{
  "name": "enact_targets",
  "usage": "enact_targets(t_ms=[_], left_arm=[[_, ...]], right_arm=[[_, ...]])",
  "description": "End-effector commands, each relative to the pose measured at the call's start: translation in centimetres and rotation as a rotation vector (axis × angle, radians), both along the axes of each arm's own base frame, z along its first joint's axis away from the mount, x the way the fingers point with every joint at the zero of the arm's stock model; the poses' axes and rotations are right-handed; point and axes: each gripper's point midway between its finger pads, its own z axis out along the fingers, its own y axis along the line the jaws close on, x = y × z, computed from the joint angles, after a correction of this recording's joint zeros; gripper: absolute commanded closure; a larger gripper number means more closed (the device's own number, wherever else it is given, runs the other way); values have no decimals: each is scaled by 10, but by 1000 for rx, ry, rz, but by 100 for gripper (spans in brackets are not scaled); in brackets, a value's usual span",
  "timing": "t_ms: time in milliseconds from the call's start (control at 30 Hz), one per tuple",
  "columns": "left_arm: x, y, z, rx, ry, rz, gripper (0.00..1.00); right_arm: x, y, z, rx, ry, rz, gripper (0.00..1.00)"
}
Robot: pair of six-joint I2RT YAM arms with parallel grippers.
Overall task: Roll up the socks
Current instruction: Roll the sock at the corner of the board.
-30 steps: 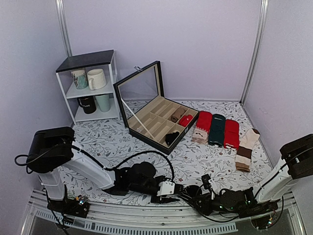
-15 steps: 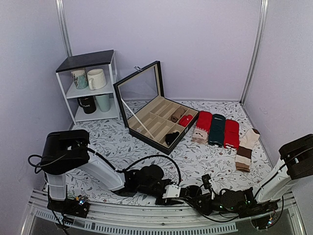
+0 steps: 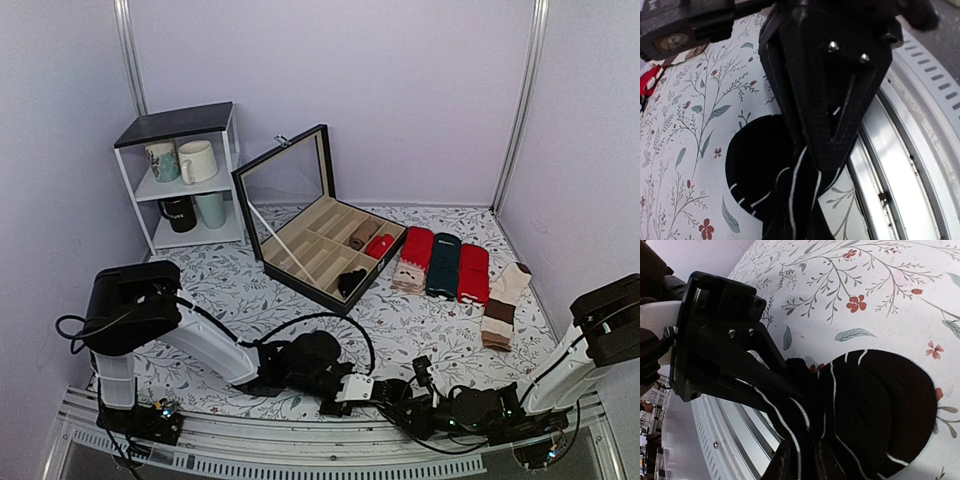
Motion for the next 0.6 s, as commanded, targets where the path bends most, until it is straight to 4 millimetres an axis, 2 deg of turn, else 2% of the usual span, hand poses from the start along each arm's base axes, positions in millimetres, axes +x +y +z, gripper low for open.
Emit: enact_targets(t_ms=[0, 200, 333, 433, 567], left_arm=[[-27, 22, -26, 167, 139, -49, 100], [-22, 57, -60, 383, 283, 114, 100], [-24, 84, -82, 495, 366, 208, 100], [-25, 99, -96, 545, 405, 264, 100], [-25, 110, -108, 580, 458, 328, 100]], right_arm=[[-19, -60, -70, -329, 77, 82, 83], [-14, -55, -64, -326, 55, 72, 76], [-7, -52, -58, -364, 20, 51, 65], [2, -49, -47, -364, -23, 16, 55], [15, -49, -21, -320, -99, -32, 51]])
